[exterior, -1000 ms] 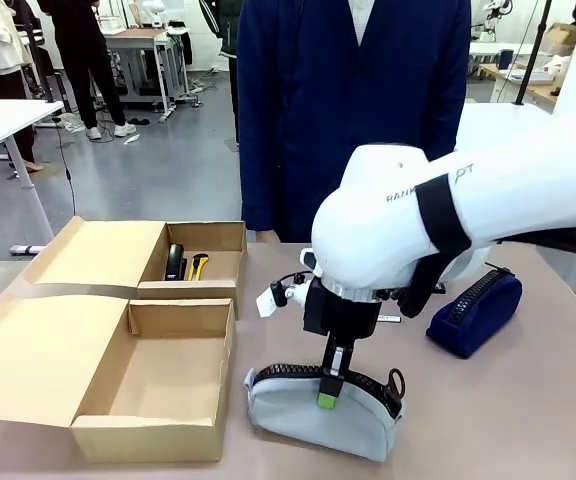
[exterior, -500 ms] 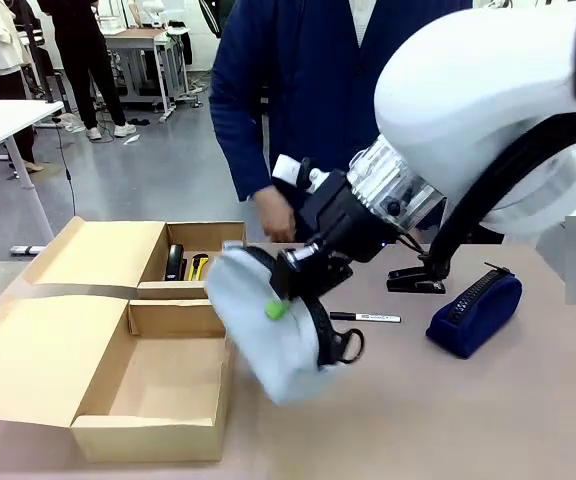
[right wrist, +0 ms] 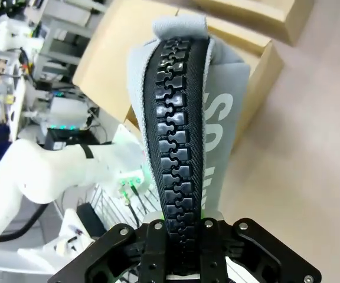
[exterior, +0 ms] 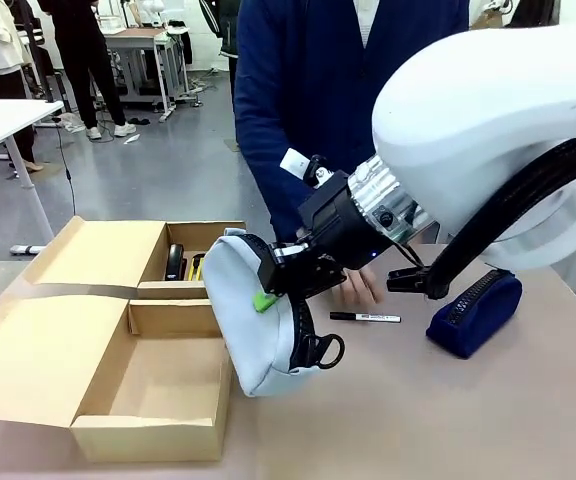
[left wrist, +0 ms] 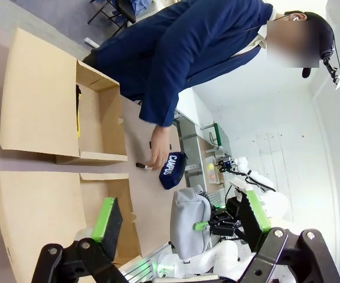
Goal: Place items inside the box.
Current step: Pick up a Pencil pouch or Stapler and place it inside the Mailer Box closest to the robot.
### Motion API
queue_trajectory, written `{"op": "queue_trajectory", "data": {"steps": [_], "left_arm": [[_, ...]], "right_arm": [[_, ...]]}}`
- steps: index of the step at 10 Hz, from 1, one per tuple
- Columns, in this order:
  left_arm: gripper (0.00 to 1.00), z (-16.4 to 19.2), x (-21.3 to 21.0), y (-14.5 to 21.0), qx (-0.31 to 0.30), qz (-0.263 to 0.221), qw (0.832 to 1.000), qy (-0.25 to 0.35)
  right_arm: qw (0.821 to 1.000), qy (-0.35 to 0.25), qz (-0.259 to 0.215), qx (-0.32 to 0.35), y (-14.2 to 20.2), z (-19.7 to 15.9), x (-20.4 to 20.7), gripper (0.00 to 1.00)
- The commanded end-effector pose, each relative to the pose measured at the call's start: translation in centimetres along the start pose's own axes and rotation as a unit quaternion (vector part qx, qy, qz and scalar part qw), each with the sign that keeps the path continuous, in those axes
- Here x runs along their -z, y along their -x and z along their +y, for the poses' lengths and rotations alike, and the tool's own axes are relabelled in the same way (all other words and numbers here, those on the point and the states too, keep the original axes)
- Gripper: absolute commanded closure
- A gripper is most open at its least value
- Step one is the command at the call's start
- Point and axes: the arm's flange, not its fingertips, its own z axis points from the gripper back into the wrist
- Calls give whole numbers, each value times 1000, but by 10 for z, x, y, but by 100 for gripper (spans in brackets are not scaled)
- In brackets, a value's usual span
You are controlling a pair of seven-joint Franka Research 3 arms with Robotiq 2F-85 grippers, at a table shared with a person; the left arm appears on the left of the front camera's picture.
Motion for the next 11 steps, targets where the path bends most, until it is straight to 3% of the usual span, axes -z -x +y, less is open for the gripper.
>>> {"op": "queue_trajectory", "data": {"steps": [1,2,4,7,9,10,11], "left_arm": [[0,-1,0,0,8,-5,1000,11],[0,-1,0,0,8,-5,1000,11],[0,-1,0,0,8,-5,1000,11],[0,-1,0,0,8,-5,1000,11],[0,-1,0,0,8,-5,1000,11],[0,-1,0,0,8,-5,1000,11],[0,-1,0,0,8,-5,1000,11]], "right_arm": [[997,30,-43,55,-5,23,22,92],[994,27,-51,88,-12,46,44,92],[972,16,-143,188,-34,76,84,92],[964,50,-135,224,-57,84,153,92],[967,59,-101,225,-66,80,181,92],[967,29,-123,220,-31,49,147,92],[967,29,-123,220,-31,49,147,92]]}}
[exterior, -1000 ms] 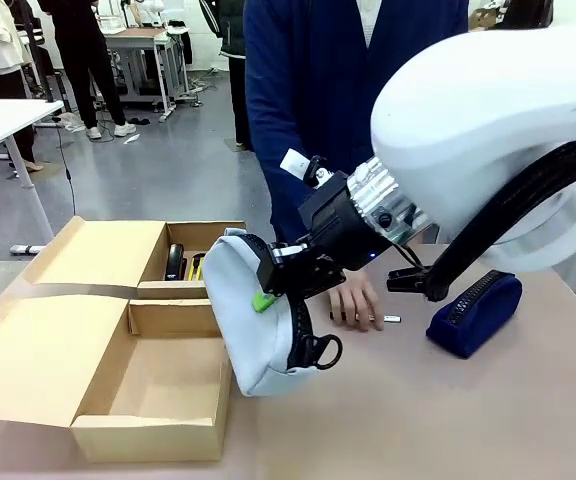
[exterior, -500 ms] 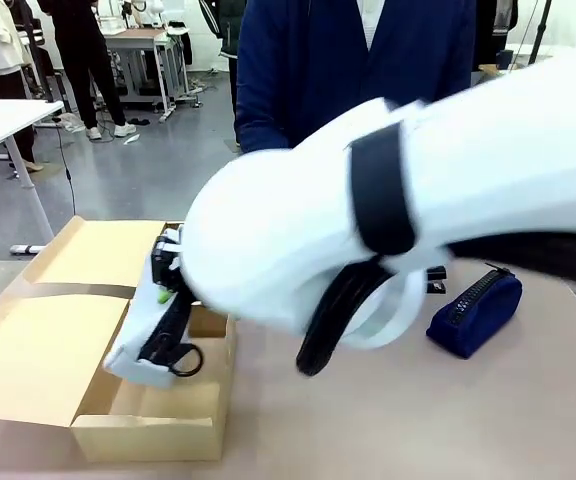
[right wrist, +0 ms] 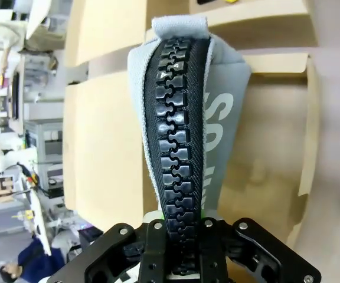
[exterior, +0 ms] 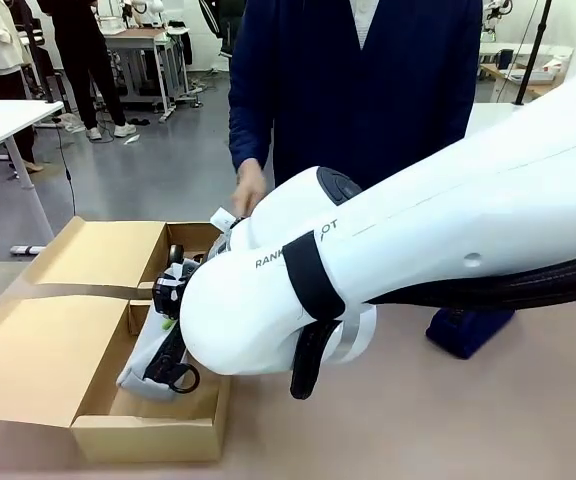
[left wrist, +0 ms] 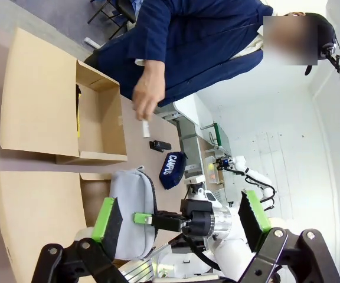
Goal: Place items inside the box.
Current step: Pick up a Pencil pouch or Stapler and place it inside the Mailer Box closest to the robot.
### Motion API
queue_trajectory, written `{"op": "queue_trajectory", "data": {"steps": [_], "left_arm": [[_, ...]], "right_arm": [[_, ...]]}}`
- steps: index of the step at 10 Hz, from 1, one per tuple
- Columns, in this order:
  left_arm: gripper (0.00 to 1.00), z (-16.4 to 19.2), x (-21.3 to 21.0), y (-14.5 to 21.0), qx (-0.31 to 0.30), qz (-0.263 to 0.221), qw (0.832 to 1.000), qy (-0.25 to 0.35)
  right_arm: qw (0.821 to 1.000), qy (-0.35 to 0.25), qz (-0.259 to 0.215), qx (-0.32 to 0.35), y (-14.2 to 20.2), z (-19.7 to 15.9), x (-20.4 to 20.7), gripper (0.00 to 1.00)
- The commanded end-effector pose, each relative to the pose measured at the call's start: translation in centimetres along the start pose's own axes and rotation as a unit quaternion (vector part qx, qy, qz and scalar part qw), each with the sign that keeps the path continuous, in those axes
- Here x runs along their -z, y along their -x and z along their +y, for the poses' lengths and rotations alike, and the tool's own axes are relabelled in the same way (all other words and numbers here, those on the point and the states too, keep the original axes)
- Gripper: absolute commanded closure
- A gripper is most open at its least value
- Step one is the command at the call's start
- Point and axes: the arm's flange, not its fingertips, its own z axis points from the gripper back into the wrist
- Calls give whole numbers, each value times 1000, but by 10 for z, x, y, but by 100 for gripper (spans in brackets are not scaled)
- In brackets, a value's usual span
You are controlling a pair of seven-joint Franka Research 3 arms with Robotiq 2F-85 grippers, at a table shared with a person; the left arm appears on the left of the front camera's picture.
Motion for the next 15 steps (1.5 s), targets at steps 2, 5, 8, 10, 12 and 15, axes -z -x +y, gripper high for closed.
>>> {"op": "queue_trajectory", "data": {"steps": [2,5,8,10,12,15], "left_arm": [[0,-1,0,0,9,-5,1000,11],[0,-1,0,0,9,-5,1000,11],[0,-1,0,0,9,-5,1000,11],[0,-1,0,0,9,-5,1000,11],[0,-1,0,0,9,-5,1000,11],[0,-1,0,0,9,-5,1000,11]], "right_arm": [[1000,14,15,-6,0,-5,11,92],[1000,5,19,-10,5,5,29,92],[999,33,19,-5,5,3,47,92],[999,44,22,-8,5,5,57,92],[998,47,32,-16,4,9,62,92],[998,44,39,-20,4,11,63,92]]}}
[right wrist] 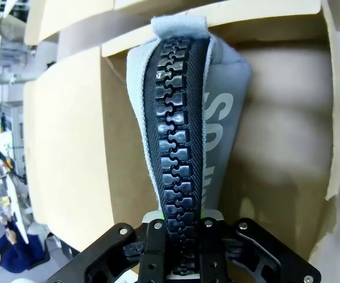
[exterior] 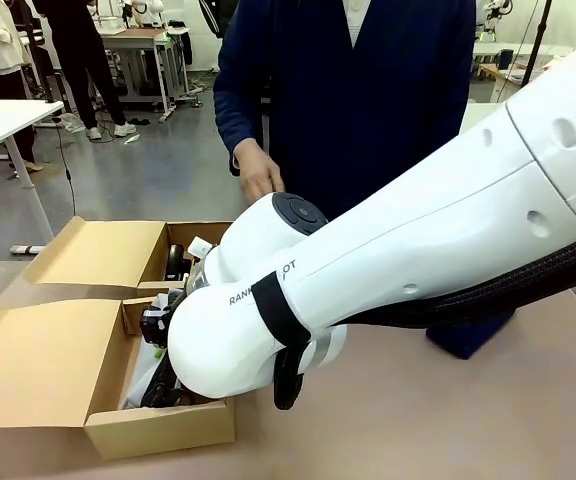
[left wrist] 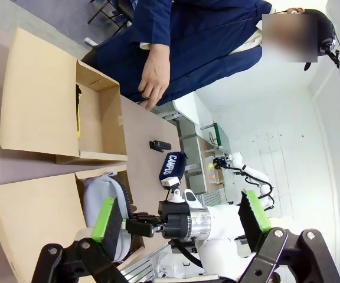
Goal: Place items inside the box.
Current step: Pick up a Pencil pouch or Stapler and place it inside the Mailer Box closest to the robot.
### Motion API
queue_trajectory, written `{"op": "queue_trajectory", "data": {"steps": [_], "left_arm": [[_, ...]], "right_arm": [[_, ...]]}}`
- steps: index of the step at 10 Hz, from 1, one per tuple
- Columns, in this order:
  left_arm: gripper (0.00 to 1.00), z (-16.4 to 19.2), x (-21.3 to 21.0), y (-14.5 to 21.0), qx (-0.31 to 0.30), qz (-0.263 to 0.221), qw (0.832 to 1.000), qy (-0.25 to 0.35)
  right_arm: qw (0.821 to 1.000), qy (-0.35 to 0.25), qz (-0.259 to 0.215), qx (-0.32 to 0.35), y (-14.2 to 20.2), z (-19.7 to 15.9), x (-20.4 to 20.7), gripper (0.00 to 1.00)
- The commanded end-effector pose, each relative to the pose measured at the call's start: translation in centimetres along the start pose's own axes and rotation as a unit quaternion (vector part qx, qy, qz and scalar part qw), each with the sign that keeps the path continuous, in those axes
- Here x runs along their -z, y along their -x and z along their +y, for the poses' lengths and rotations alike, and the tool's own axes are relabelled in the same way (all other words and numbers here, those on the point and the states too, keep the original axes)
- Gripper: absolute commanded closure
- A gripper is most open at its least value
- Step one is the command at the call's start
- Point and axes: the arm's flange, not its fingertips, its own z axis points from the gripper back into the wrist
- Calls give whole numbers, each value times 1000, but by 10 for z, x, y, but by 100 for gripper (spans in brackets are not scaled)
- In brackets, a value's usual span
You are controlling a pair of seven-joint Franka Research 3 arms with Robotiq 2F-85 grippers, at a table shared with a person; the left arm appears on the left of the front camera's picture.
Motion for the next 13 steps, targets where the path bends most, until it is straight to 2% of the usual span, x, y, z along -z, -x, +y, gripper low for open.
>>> {"op": "queue_trajectory", "data": {"steps": [1,2,3,4,5,7,8,9,13], "left_arm": [[0,-1,0,0,9,-5,1000,11],[0,-1,0,0,9,-5,1000,11],[0,-1,0,0,9,-5,1000,11],[0,-1,0,0,9,-5,1000,11],[0,-1,0,0,9,-5,1000,11],[0,-1,0,0,9,-5,1000,11],[0,-1,0,0,9,-5,1000,11],[0,-1,0,0,9,-5,1000,11],[0,-1,0,0,9,-5,1000,11]], "right_arm": [[1000,5,-1,10,-2,19,5,92],[1000,5,4,9,-2,18,5,92],[1000,5,12,7,-1,17,5,56],[1000,7,15,4,-1,17,4,32],[1000,10,19,4,-1,17,4,0],[1000,7,26,2,0,16,3,0],[999,-4,32,2,0,17,1,9],[999,-12,31,2,0,17,-4,0],[999,-30,19,-3,5,15,-40,0]]}}
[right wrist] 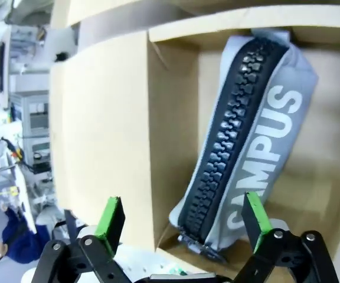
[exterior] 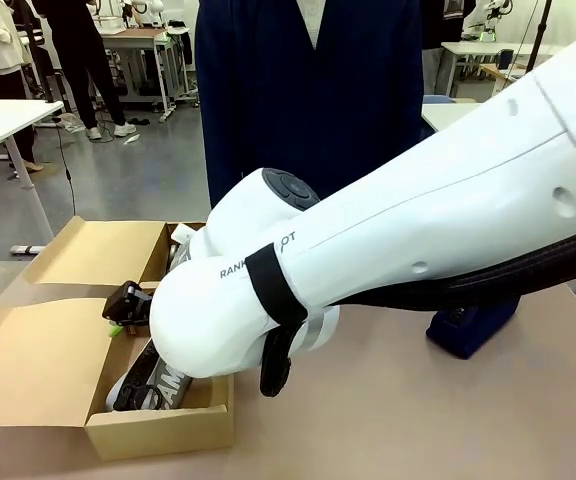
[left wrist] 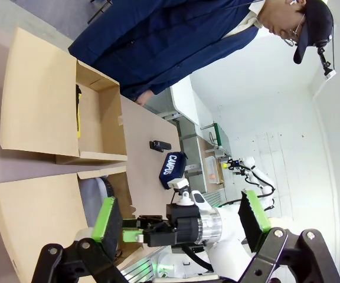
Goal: Place items inside the box.
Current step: Pick up a Pencil pouch or Stapler and place it inside the Mailer Box closest to the robot.
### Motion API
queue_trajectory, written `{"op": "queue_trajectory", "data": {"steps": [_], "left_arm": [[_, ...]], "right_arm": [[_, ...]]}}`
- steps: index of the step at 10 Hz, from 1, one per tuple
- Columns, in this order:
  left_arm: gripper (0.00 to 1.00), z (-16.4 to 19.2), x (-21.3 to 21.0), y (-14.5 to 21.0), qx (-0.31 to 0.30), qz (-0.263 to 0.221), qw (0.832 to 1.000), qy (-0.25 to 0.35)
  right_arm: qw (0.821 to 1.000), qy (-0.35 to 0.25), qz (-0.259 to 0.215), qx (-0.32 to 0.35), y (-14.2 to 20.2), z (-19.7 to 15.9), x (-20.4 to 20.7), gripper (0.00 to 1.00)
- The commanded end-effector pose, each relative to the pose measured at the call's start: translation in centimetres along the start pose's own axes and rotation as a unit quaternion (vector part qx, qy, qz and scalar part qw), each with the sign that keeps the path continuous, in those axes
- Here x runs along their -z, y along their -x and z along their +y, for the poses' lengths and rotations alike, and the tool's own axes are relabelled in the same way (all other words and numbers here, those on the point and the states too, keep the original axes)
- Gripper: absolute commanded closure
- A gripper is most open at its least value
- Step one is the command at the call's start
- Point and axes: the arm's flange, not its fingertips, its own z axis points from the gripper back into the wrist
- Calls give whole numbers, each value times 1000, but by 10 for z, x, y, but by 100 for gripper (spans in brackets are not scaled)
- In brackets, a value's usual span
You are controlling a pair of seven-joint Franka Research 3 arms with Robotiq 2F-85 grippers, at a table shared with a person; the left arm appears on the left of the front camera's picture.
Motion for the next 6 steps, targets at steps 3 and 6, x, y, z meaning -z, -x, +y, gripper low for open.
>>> {"op": "queue_trajectory", "data": {"steps": [3,6], "left_arm": [[0,-1,0,0,9,-5,1000,10],[0,-1,0,0,9,-5,1000,10]], "right_arm": [[998,-28,50,-21,17,-32,-111,0],[983,-159,86,-22,44,-82,-243,0]]}}
